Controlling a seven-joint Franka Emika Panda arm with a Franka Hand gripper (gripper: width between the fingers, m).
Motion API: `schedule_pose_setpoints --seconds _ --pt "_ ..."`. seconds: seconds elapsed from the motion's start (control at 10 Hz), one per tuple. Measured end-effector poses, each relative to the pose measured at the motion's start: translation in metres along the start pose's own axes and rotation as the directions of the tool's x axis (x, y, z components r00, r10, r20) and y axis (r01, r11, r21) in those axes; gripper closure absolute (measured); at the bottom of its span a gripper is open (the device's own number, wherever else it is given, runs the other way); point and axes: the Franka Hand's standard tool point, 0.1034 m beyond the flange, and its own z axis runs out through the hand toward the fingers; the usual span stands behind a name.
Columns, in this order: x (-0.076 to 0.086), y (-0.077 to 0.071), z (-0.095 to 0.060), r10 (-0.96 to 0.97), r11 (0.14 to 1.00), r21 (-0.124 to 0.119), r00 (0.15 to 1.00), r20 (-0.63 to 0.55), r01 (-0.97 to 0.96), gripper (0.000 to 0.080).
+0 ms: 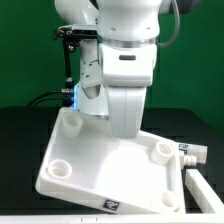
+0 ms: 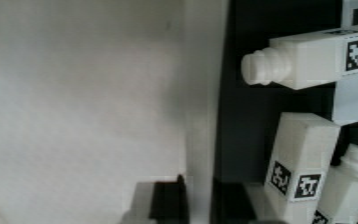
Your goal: Assemble desk
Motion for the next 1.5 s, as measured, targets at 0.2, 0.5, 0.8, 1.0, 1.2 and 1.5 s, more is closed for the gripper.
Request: schedule_pose_setpoints --seconds 0.2,0.5,0.8,1.0,1.2,1.5 --pt "-0.002 0.000 0.003 0.005 1.000 0.008 1.000 0.005 -0.005 0.0745" --pt "-0.004 0.000 0.007 -0.008 1.000 0.013 1.000 0.005 0.008 0.0745" --pt "-0.003 0.004 0.025 -0.071 0.996 0.048 0.997 -0.021 0.072 0.0745" --pt "0.006 0.003 0.041 -0.048 0.994 0.095 0.999 -0.023 0.050 0.0745" --pt "0.011 0.004 0.059 -0.012 0.992 0.122 1.000 -0.013 0.014 0.0745" --pt "0.011 0.005 0.078 0.019 0.988 0.153 1.000 -0.005 -0.018 0.0744"
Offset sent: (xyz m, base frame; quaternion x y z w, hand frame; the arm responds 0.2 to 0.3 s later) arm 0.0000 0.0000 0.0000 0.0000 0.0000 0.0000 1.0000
